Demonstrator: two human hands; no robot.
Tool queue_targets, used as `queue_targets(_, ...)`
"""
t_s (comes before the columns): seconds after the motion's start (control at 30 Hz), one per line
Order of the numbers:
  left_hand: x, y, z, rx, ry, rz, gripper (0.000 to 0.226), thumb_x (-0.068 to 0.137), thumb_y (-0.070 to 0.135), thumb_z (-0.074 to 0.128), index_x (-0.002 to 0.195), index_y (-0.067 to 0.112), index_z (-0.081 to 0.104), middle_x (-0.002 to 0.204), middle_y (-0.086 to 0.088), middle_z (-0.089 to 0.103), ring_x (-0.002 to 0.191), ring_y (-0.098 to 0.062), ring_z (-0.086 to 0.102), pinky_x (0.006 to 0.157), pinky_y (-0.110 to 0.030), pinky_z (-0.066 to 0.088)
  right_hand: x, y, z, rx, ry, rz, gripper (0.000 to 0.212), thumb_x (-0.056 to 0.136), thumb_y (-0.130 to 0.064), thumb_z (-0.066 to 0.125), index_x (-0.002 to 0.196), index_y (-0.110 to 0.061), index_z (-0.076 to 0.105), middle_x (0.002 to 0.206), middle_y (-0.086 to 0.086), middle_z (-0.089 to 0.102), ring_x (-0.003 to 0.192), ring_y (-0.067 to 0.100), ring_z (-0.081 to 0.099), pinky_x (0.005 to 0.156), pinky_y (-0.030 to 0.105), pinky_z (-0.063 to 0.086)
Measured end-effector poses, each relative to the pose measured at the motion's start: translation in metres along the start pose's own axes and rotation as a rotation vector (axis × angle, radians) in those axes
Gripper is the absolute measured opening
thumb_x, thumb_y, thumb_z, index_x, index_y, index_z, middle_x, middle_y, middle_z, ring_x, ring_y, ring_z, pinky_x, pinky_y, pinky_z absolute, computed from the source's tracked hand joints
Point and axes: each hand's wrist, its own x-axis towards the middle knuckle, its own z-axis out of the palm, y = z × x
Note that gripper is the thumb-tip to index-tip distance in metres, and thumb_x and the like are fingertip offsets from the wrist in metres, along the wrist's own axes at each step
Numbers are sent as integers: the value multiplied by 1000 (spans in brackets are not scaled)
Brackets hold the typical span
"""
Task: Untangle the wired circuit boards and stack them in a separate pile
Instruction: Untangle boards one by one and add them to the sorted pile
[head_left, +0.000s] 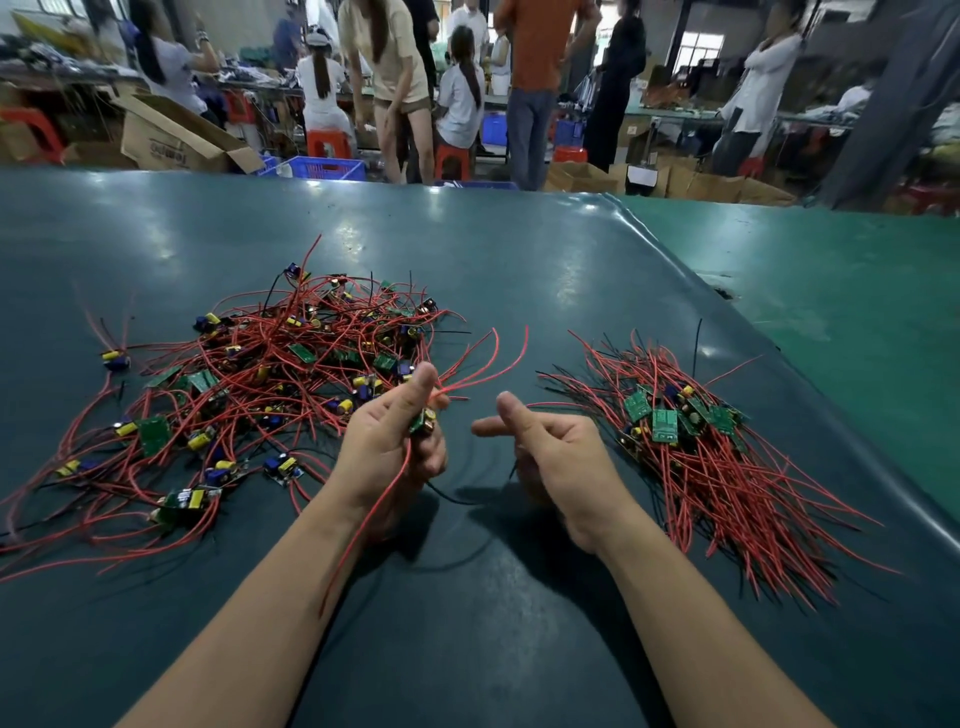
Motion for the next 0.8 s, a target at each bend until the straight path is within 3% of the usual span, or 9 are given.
queue_targets(0.13, -2, -2, 1, 85, -34, -103, 44, 70, 47, 63, 76, 5, 55, 38, 1, 35, 25, -9, 30, 38, -15, 26, -4, -7, -8, 54, -132, 106, 51, 73, -52, 66, 94, -8, 78, 41, -9, 23, 33, 4, 17, 34, 13, 16)
queue_targets(0.3, -1, 0, -5, -199, -70, -161, 38, 77, 52, 58, 80, 15, 53, 45, 7, 36, 26, 1, 25, 29, -13, 22, -6, -9, -7, 5, -303, 228, 55, 71, -56, 66, 99, -10, 77, 40, -8, 26, 33, 5, 17, 37, 12, 15)
queue_targets(0.47, -3, -7, 1, 244, -87, -78, 42, 77, 41, 61, 80, 0, 51, 40, 2, 43, 24, -4, 29, 30, -12, 22, -1, -3, 1, 123, -159, 170, 39, 82, -47, 62, 90, -13, 78, 40, -3, 37, 33, 6, 22, 37, 13, 17)
queue_targets(0.53, -4, -14, 4, 240, -110, -24, 38, 75, 35, 65, 75, 2, 48, 40, 1, 40, 24, -6, 28, 30, -13, 23, 0, 0, 4, 132, -83, 165, 25, 90, -32, 63, 79, -14, 77, 44, -1, 44, 32, 5, 26, 35, 13, 19)
queue_targets(0.63, -5, -17, 3, 282, -121, -11, 43, 69, 41, 72, 71, 4, 50, 45, -4, 38, 26, -8, 29, 30, -13, 22, 2, 4, 5, 171, -23, 167, 30, 92, -21, 63, 65, -19, 74, 47, -2, 49, 33, 4, 29, 34, 13, 21)
queue_targets(0.8, -6, -19, -1, 341, -178, -38, 28, 78, 39, 70, 71, 12, 71, 48, 1, 44, 37, -10, 36, 38, -18, 24, 7, 7, 4, 178, 76, 114, 20, 88, -16, 69, 69, -15, 75, 46, -5, 47, 35, 4, 33, 34, 14, 22)
